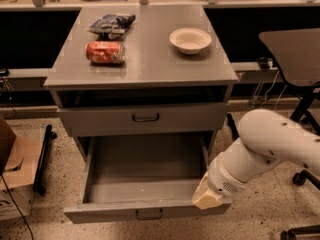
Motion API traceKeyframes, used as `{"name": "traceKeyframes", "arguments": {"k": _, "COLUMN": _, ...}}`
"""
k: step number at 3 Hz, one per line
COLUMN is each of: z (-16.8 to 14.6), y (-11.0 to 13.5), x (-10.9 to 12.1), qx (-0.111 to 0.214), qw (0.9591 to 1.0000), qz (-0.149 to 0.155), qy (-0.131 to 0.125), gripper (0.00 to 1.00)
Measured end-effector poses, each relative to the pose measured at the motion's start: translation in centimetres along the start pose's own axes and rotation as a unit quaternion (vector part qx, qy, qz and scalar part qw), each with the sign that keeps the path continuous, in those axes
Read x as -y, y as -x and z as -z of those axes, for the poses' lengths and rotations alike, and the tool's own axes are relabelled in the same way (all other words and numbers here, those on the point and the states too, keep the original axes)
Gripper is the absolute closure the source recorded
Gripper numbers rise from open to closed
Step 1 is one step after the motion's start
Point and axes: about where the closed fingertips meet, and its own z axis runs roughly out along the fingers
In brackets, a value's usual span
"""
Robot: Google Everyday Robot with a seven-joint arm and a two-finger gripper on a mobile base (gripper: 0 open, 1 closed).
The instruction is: Close middle drawer
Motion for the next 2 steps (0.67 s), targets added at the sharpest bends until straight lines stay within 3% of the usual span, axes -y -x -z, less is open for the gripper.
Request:
{"name": "traceKeyframes", "arguments": {"k": 1, "z": -6.3, "y": -1.6, "x": -0.7, "qx": 0.028, "qw": 0.9981, "qz": -0.025, "qy": 0.049, "gripper": 1.00}}
{"name": "traceKeyframes", "arguments": {"k": 2, "z": -12.5, "y": -3.3, "x": -1.6, "qx": 0.048, "qw": 0.9903, "qz": -0.066, "qy": 0.113, "gripper": 1.00}}
